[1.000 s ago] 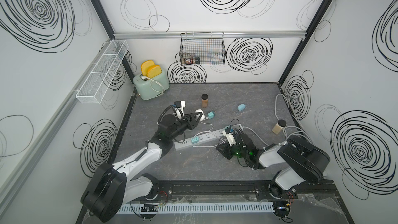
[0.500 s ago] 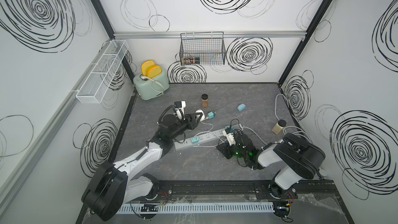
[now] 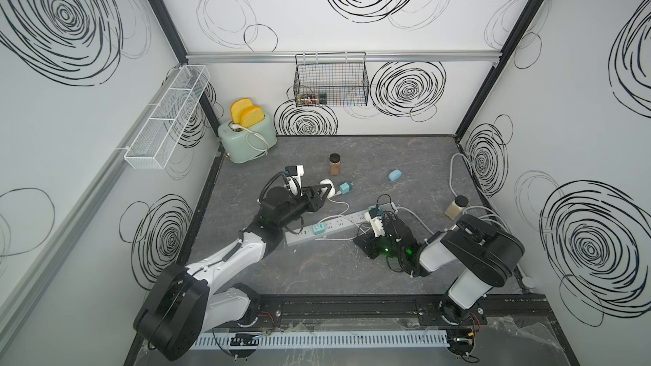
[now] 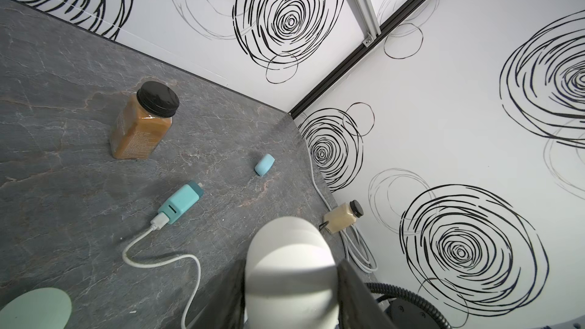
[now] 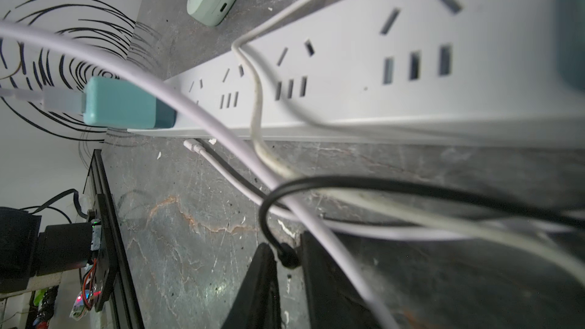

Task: Charge the bluetooth headset
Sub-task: Pick up the charging cable from the center of the board.

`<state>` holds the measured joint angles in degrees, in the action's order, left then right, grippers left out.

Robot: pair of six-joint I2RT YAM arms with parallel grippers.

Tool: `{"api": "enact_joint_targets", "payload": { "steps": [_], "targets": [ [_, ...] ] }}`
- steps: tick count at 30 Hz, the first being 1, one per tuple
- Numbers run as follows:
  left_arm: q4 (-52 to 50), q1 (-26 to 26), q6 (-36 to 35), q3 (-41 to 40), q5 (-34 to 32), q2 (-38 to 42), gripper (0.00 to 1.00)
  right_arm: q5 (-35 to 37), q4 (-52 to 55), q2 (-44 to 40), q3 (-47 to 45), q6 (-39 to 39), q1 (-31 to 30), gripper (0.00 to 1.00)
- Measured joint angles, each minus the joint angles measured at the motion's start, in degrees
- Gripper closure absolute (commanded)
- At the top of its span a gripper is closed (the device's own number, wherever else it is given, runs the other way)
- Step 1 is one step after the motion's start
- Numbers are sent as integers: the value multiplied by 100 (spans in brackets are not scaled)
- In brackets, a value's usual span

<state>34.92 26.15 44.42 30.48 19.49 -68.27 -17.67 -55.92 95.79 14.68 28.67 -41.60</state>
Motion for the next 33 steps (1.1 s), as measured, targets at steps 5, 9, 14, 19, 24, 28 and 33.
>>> {"api": "enact_joint_targets", "payload": {
  "steps": [5,9,14,19,24,28,33],
  "targets": [
    [2,0,0,0,0,0,69,-13,-85,35,66,138,20,82],
    [2,0,0,0,0,-4,69,-15,-162,61,76,223,26,85],
    [0,0,0,0,2,-22,69,-39,-164,83,81,245,28,86],
    [-2,-2,0,0,4,-24,69,-76,-164,129,81,245,28,87],
    [-4,-2,2,0,4,-28,69,-116,-184,142,81,251,44,97],
    [-7,0,26,2,13,-28,69,-111,101,-413,59,258,59,99],
    [-4,15,142,2,17,-7,70,216,1088,-2330,208,63,-85,100]
  ]
}}
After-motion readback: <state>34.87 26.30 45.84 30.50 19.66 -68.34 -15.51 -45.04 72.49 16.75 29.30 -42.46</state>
